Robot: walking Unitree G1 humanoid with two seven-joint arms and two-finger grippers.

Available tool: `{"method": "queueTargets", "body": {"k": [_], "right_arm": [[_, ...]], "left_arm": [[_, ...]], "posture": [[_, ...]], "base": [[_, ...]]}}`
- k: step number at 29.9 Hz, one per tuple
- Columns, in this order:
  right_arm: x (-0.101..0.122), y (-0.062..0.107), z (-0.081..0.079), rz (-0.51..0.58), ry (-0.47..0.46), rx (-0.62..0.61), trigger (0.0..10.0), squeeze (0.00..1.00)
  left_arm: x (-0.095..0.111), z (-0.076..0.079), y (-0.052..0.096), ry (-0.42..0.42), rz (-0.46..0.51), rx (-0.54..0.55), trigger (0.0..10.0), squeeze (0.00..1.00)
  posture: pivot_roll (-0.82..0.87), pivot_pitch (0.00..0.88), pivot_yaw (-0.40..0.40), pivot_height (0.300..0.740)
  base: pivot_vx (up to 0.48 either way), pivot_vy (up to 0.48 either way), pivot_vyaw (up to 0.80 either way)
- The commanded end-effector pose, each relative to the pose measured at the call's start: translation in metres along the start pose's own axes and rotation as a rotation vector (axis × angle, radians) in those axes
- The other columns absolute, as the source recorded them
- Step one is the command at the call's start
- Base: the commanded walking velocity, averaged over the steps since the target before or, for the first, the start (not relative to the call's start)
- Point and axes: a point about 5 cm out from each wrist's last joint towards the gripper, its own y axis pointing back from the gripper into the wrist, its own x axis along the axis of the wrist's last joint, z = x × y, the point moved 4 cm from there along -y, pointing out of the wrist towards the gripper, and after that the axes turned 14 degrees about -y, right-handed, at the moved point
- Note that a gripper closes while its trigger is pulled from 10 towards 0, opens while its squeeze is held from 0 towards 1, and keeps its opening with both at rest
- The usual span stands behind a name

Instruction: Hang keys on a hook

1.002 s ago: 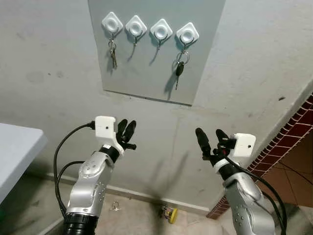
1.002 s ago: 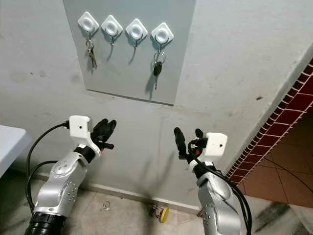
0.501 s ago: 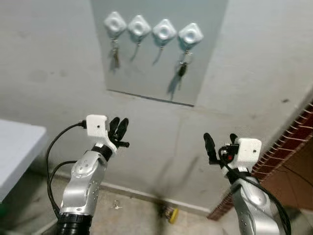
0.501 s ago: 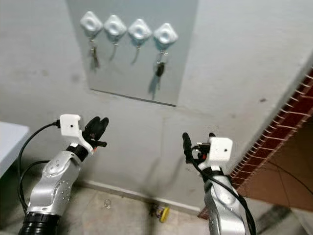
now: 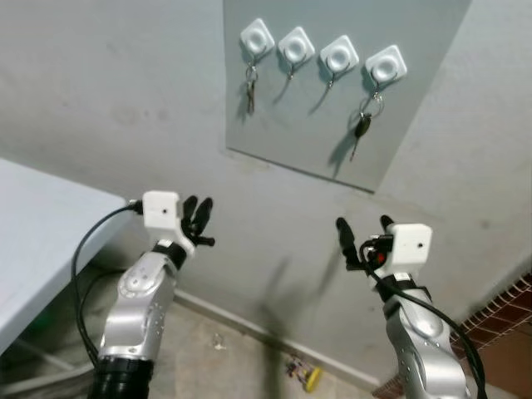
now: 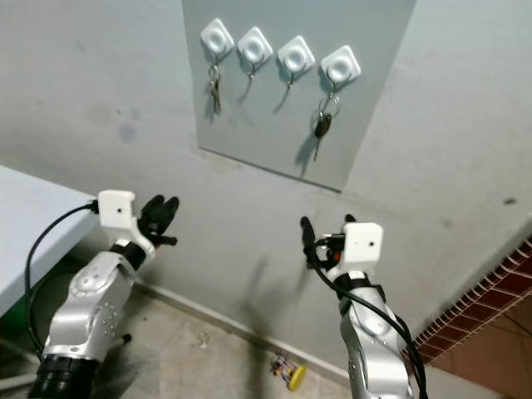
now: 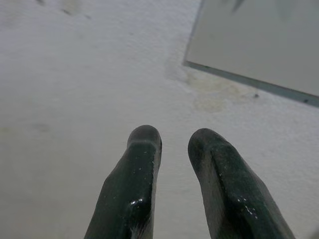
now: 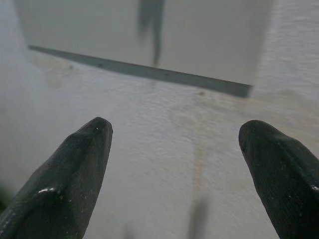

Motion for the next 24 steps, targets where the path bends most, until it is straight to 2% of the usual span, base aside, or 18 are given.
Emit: {"method": "queueTargets", "body": {"k": [1,7,24], "right_arm": [[-0.001,0.0012,0.005,-0.007,0.011,-0.009,10.0,0.0],[-0.0029,0.0024,0.0053,-0.018,0.015,-0.007,10.0,0.0],[-0.0021,0.0048,0.0084,-0.034,0.035,0.013,10.0,0.0]], "left_arm": [[0.0027,0.0052,-0.0028,0.007,0.008,-0.012,10.0,0.0],[0.0014,0.0043,-0.0032,0.014,0.003,0.002,10.0,0.0],[0.0004,0.01,-0.0068,-0.009,-0.009,-0.001,10.0,0.0]], "posture": [[-0.08,0.006,-0.039,0.74],[-0.08,0.006,-0.041,0.74],[-0.09,0.0,-0.047,0.74]], "base": [[0.0,0.0,0.8],[0.0,0.442,0.8],[0.0,0.0,0.8]]}}
